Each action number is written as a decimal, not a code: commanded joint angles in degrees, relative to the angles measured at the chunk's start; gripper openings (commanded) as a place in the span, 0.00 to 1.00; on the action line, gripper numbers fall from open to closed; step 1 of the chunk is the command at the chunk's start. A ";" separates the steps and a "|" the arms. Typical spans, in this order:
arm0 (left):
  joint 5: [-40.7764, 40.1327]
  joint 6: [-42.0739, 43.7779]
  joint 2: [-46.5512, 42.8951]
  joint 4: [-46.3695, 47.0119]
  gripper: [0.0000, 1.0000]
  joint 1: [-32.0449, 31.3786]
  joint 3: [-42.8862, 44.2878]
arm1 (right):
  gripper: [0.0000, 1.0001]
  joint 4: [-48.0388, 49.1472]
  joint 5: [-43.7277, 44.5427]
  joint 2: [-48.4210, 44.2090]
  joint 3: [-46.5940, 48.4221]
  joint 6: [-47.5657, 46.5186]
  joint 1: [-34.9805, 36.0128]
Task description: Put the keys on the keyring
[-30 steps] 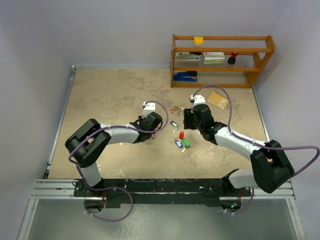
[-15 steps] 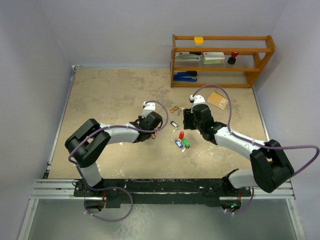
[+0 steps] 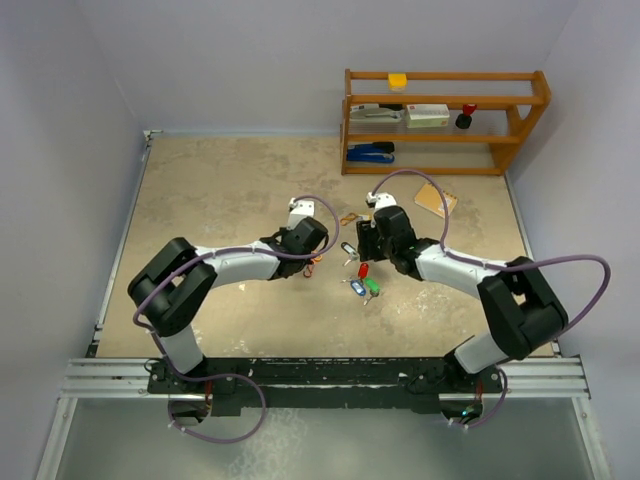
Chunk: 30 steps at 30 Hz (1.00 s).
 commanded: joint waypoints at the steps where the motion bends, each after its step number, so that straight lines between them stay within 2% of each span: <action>1: -0.02 0.72 -3.60 -0.06 0.00 -0.21 2.02 | 0.59 2.99 -2.08 1.90 2.79 -0.26 0.30; 18: -0.73 0.10 -5.05 0.54 0.00 -0.17 -0.23 | 0.61 8.80 -6.36 8.08 3.13 -0.02 0.31; 30: -1.03 -0.02 -5.03 0.72 0.00 -0.21 -0.82 | 0.59 9.48 -11.70 7.48 1.59 1.43 0.39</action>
